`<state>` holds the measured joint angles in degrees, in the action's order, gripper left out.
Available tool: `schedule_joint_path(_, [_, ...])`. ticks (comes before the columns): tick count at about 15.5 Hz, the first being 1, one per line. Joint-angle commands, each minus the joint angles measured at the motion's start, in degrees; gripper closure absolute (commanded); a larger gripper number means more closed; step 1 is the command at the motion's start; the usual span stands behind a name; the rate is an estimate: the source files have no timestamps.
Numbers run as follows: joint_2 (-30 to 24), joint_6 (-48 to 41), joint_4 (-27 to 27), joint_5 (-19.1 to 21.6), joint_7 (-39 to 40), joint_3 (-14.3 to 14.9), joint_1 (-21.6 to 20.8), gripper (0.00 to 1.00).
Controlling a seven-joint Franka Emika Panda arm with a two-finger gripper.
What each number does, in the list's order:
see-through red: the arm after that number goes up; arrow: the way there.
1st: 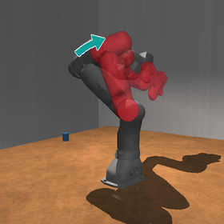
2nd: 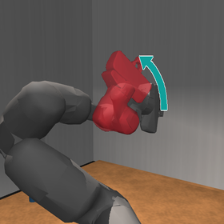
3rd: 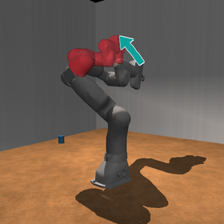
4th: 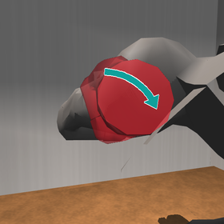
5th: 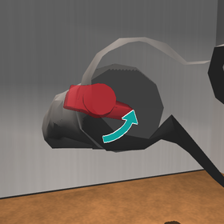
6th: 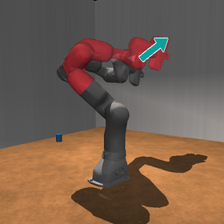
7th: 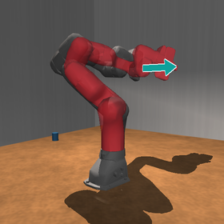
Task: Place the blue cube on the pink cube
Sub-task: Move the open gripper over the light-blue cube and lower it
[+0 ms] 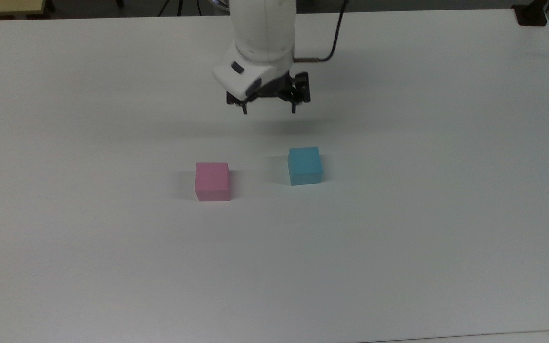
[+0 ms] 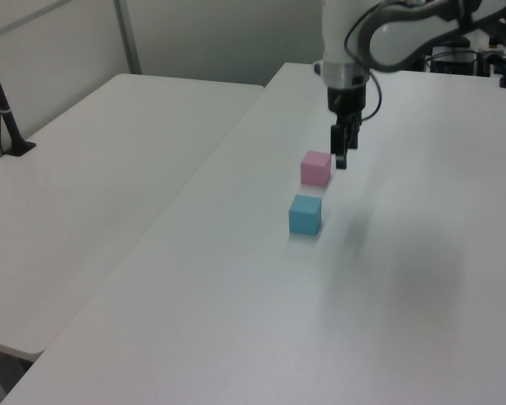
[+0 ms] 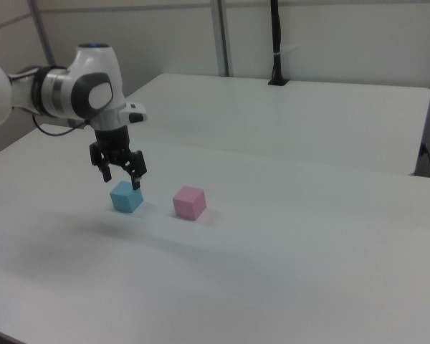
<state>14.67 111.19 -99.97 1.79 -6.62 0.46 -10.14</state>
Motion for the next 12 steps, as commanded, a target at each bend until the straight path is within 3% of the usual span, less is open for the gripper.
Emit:
schedule_joint_path(1, [5.27, 1.22, 3.11, -1.44, -2.16, 0.42, -2.33, 0.0])
schedule_joint_path(7, [9.67, 3.77, 5.83, -1.79, -7.25, 0.25, -4.1, 0.0])
schedule_joint_path(12, [12.75, 5.43, 8.74, -5.82, -13.31, -3.79, -4.01, 0.0])
